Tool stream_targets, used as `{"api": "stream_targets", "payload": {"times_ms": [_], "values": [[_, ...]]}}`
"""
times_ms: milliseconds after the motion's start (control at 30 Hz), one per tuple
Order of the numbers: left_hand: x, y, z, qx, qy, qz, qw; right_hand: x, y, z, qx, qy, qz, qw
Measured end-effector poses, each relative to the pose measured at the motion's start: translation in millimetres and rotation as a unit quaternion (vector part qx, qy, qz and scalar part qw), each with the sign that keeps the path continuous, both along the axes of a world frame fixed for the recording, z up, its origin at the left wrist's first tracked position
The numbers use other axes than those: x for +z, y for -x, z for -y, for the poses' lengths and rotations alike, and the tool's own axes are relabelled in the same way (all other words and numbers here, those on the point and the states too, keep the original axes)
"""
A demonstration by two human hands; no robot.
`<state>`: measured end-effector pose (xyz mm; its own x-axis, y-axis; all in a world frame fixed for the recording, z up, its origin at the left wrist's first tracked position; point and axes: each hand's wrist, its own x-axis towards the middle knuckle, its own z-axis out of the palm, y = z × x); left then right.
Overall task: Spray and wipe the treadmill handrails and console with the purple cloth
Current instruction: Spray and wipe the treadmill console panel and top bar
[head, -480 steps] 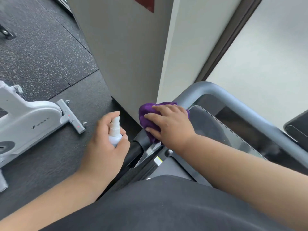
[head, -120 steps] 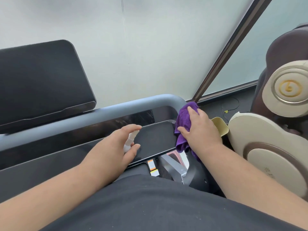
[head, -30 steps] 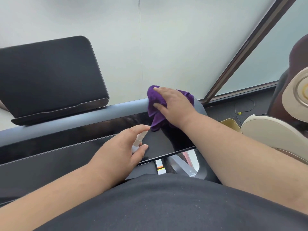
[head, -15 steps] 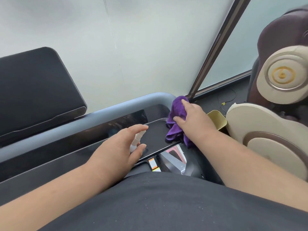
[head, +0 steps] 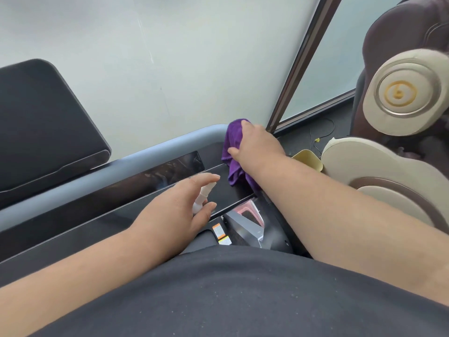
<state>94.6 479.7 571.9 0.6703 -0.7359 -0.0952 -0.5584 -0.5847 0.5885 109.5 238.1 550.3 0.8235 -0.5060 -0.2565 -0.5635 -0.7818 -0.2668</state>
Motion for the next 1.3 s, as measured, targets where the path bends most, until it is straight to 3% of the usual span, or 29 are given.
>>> {"api": "stream_targets", "payload": {"times_ms": [133,600,733,1033,1300], "values": [[-1,7,2,-0.011,-0.001,0.004,1.000,-2,1,0,-0.001,-0.002,0.009,1.000],[4,28,24,-0.082,-0.013,0.024,0.996,-19,190,-20,-0.049,-0.011,0.053,0.997],[4,30,24,-0.080,-0.015,0.028,0.996,-19,183,-20,-0.040,0.006,0.045,0.998],[5,38,10,-0.075,-0.025,0.029,0.996,-10,84,-10,-0.030,0.008,0.036,0.999],[7,26,-17,-0.029,-0.023,0.026,0.999,-14,149,-9,-0.035,-0.037,0.069,0.996]]}}
